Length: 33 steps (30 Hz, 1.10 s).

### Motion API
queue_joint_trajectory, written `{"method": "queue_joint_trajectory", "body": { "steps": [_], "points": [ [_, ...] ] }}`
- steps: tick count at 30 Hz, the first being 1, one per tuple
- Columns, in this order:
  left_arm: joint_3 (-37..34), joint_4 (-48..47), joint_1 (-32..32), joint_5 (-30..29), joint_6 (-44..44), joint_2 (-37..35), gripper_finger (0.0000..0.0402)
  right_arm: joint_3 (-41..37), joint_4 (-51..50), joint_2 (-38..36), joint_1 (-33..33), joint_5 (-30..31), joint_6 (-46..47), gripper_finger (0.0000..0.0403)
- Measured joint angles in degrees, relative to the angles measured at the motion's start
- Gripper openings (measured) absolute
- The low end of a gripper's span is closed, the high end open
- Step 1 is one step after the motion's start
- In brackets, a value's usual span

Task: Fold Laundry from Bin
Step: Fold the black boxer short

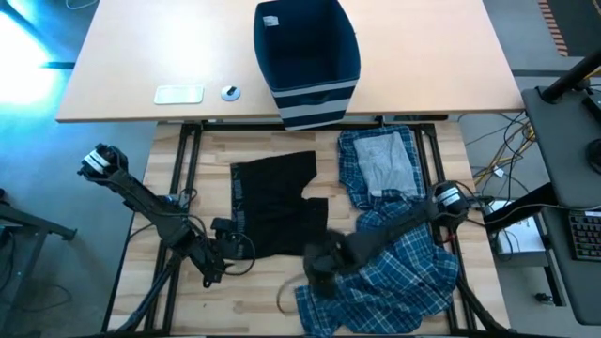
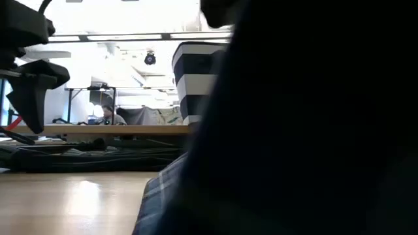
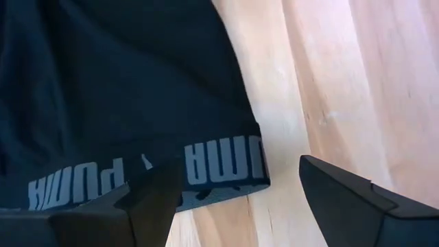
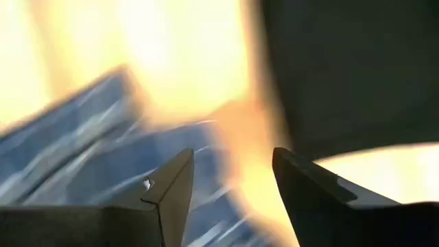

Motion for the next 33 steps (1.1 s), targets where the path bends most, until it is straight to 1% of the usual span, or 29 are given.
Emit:
{"method": "queue_joint_trajectory", "body": {
  "steps": [2, 3, 7, 11, 13, 16, 18, 21, 22, 23, 26, 28, 30, 33],
  "points": [
    [0.0, 0.2, 0.0, 0.2, 1.9, 1.2, 0.0278, 0.2, 0.0, -0.3, -1.6, 3.4, -1.6, 0.0196],
    [0.0, 0.2, 0.0, 0.1, 2.7, 2.1, 0.0277, 0.2, 0.0, -0.3, -2.4, 3.6, -2.7, 0.0196],
    [-0.1, 1.0, 0.1, -0.7, 3.1, 6.1, 0.0271, -0.4, -0.6, 1.8, -4.8, 1.4, -7.9, 0.0196],
    [-0.1, 2.1, 0.1, -0.7, 0.9, 9.6, 0.0240, -0.7, -0.9, 5.0, -5.7, 0.4, -12.7, 0.0195],
    [0.0, 2.3, 0.1, -0.6, -0.7, 10.6, 0.0212, -0.7, -0.9, 5.8, -5.9, -0.1, -13.9, 0.0191],
    [0.2, 2.7, 0.0, -0.2, -3.4, 11.3, 0.0156, -1.0, -1.1, 6.9, -6.2, -0.3, -13.9, 0.0181],
    [0.1, 3.0, 0.0, 0.0, -4.5, 11.2, 0.0111, -1.2, -1.0, 7.5, -6.6, -1.6, -13.7, 0.0170],
    [-0.1, 2.6, 0.1, -0.9, -5.0, 10.8, 0.0035, -1.4, -0.8, 8.2, -7.3, -5.4, -13.8, 0.0144],
    [-0.2, 2.5, 0.2, -1.0, -5.5, 10.7, 0.0018, -1.4, -0.8, 8.4, -7.4, -6.1, -13.8, 0.0132],
    [-0.2, 2.5, 0.1, -1.2, -6.3, 10.5, 0.0010, -1.4, -0.8, 8.4, -7.4, -6.3, -13.7, 0.0118],
    [-0.1, 1.9, 0.1, -0.7, -8.8, 9.3, 0.0012, -1.3, -1.2, 7.7, -7.3, -6.2, -13.5, 0.0062],
    [0.4, 1.7, 0.1, 0.1, -10.5, 7.4, 0.0004, -0.7, -3.2, 6.9, -7.4, -6.5, -13.6, 0.0025],
    [1.2, 2.1, 0.1, 1.2, -12.1, 4.8, 0.0003, -0.1, -5.9, 5.6, -7.4, -7.1, -13.5, 0.0016],
    [2.6, 1.9, 0.1, 4.1, -13.7, 0.8, 0.0002, 1.2, -9.4, 3.1, -7.7, -10.5, -13.5, 0.0012]
  ]
}}
